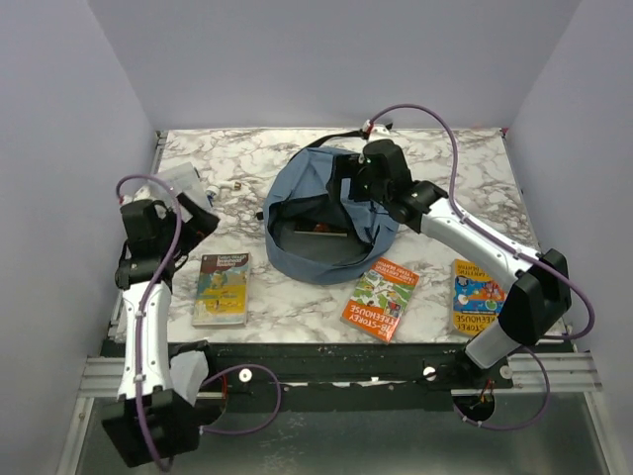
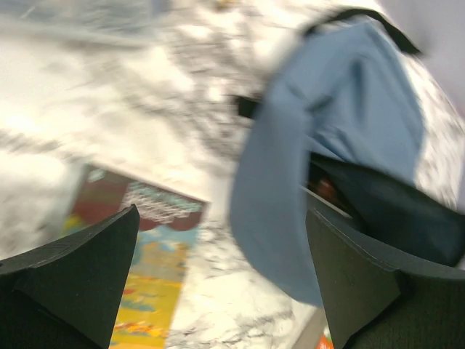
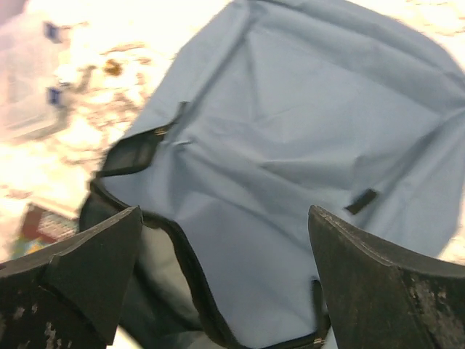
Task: Pack the student bag
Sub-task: Pick up the book from the center of the board.
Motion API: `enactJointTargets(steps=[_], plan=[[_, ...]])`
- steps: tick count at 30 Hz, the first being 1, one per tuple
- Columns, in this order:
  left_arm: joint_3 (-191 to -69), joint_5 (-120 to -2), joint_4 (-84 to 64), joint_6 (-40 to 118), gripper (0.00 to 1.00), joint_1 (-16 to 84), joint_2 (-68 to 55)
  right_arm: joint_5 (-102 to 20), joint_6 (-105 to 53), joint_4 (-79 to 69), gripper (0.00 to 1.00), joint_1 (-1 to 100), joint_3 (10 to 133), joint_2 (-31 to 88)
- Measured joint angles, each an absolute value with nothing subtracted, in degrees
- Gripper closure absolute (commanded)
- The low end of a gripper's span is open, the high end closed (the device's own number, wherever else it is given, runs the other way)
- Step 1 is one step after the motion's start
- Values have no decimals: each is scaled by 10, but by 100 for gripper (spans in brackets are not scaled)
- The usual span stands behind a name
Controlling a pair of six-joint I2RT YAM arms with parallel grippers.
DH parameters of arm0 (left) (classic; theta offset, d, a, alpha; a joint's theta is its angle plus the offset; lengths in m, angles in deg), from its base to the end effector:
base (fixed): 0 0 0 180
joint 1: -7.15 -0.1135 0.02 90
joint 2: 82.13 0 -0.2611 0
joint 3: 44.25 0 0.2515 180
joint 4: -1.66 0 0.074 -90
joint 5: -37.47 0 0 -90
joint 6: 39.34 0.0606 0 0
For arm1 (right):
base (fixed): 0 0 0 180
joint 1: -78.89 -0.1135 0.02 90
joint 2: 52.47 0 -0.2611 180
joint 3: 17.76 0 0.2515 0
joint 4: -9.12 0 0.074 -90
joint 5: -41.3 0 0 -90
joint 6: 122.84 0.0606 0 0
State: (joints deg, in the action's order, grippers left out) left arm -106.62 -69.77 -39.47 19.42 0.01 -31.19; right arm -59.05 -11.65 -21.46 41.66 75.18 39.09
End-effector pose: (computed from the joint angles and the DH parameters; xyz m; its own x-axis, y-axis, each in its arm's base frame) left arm 0.2171 0.0091 0.3007 -0.4912 -0.5607 -0.6665 -0.1381 0.8057 -0.5760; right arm 0.3212 0.2304 0.3154 -0.5322 0.0422 -0.8456 -0.2981 0.9255 0.2338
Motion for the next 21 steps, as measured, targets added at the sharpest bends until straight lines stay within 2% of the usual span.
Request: enactJointTargets(steps=[4,6,10,15,21], plan=[[-982,-701,-415,147,1,-151,-302,-585,-87,-208,0,353,762,377],[-943,-700,-414,124,2,-191,-297,-578,-70,-190,0,297,762,377],[-897,-683,-408,81,2,-214,-273,-474,14,-90,0,226,723,383],[-891,-680,-377,65,2,-235,-224,-349,154,73,8,220,666,466],[-886,-742,-321,55,2,-246,-119,-286,229,110,18,216,666,584]])
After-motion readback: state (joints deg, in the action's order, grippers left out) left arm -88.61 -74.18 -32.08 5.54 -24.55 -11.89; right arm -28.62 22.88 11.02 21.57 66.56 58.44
